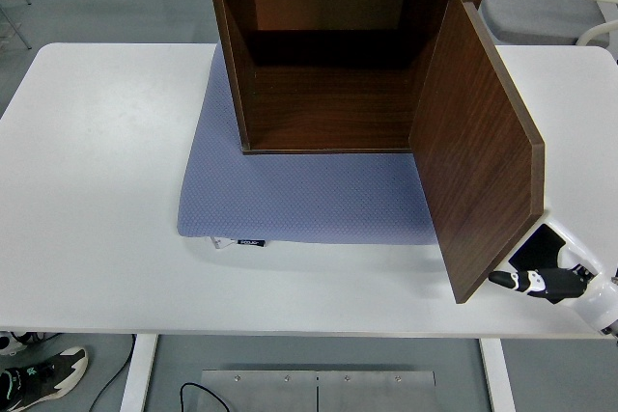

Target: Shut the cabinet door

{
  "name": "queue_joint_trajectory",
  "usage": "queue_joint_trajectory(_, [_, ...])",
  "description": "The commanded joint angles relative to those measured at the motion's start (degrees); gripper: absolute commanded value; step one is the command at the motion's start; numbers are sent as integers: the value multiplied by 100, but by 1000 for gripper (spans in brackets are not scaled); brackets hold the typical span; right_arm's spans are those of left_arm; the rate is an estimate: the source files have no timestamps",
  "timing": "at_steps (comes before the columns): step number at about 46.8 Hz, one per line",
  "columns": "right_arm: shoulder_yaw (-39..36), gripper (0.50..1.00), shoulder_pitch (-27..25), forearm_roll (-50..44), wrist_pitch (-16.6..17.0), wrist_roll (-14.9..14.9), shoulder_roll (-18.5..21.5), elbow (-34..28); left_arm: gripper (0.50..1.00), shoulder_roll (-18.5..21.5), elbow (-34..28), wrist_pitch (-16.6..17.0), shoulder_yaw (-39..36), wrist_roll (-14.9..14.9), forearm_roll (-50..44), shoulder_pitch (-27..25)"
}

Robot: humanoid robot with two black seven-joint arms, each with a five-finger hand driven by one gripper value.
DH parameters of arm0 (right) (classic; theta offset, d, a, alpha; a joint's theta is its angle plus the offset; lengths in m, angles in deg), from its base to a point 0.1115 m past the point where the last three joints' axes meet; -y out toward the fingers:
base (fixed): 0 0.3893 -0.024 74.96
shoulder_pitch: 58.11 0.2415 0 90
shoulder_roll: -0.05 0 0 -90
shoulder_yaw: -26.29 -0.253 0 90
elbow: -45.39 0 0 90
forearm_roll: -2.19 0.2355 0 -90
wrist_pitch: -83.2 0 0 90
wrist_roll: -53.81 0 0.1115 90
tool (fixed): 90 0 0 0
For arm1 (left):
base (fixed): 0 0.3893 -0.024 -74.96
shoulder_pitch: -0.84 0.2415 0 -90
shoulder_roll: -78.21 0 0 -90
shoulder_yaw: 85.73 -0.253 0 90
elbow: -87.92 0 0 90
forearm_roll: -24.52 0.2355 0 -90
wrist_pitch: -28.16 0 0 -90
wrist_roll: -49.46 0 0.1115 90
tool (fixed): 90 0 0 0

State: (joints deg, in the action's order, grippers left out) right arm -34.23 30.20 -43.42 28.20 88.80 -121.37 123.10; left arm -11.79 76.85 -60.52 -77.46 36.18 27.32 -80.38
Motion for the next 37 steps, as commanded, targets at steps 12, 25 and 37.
queue_joint_trajectory(12, [5, 1000, 81, -18, 0, 0, 189, -10, 1000, 0, 0, 0, -1, 0, 0, 0])
queue_joint_trajectory(25, [93, 1000, 178, -80, 0, 0, 444, -28, 1000, 0, 0, 0, -1, 0, 0, 0])
queue_joint_trajectory(37, [216, 1000, 336, -80, 0, 0, 593, -37, 1000, 0, 0, 0, -1, 0, 0, 0])
